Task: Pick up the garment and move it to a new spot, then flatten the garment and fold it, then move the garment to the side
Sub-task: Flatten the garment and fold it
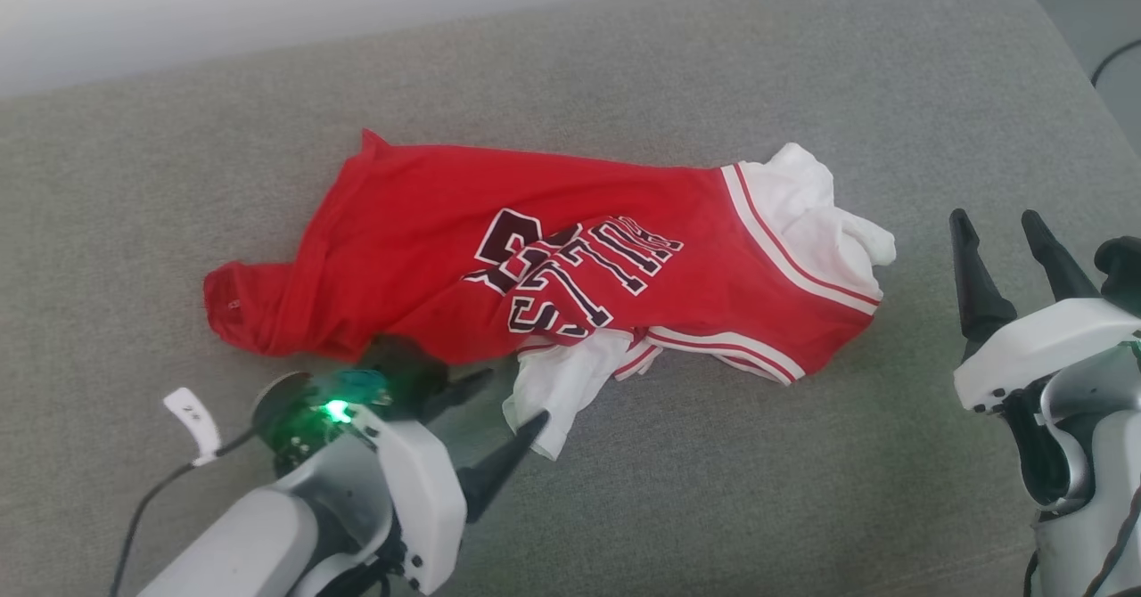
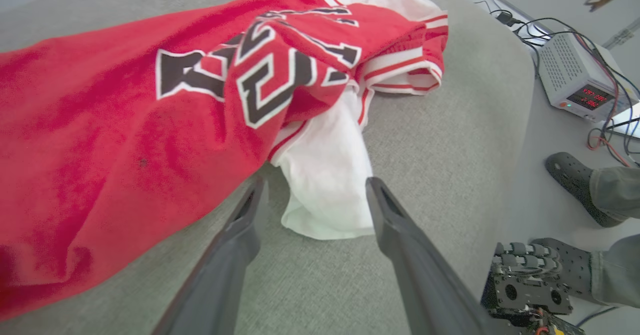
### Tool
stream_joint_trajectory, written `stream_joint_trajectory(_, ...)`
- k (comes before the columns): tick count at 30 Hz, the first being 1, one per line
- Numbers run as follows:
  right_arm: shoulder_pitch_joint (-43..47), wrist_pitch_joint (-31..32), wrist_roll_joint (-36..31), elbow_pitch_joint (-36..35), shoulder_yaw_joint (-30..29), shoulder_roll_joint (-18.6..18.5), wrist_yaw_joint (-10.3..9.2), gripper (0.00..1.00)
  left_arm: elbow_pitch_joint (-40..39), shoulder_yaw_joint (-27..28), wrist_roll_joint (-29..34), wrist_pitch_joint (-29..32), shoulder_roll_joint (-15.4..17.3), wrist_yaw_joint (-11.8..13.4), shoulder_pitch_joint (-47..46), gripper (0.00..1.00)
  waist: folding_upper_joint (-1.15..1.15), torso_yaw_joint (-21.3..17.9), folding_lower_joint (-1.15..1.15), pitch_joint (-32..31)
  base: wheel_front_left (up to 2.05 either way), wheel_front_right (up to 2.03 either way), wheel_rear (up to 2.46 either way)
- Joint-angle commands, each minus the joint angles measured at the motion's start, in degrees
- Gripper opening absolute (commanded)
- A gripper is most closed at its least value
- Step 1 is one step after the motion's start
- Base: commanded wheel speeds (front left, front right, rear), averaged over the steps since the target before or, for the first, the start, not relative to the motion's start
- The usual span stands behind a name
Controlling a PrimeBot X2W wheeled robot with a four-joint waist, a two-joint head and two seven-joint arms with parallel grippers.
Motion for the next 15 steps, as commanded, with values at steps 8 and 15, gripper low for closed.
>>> stream_joint_trajectory(8,-0.48,-0.63,-0.33,0.5,-0.04,0.56,0.0,1.0,3.01,-3.66,1.98,1.05,-1.11,-0.92,-2.91,1.0,0.0,-0.36,0.0,1.21,0.0,0.0,0.0)
stream_joint_trajectory(15,-1.19,-0.91,-0.41,0.99,0.16,0.31,-0.01,1.0,6.67,-5.71,3.39,0.16,-1.85,-1.23,-4.66,0.0,0.0,0.02,0.0,1.6,0.0,0.0,0.0)
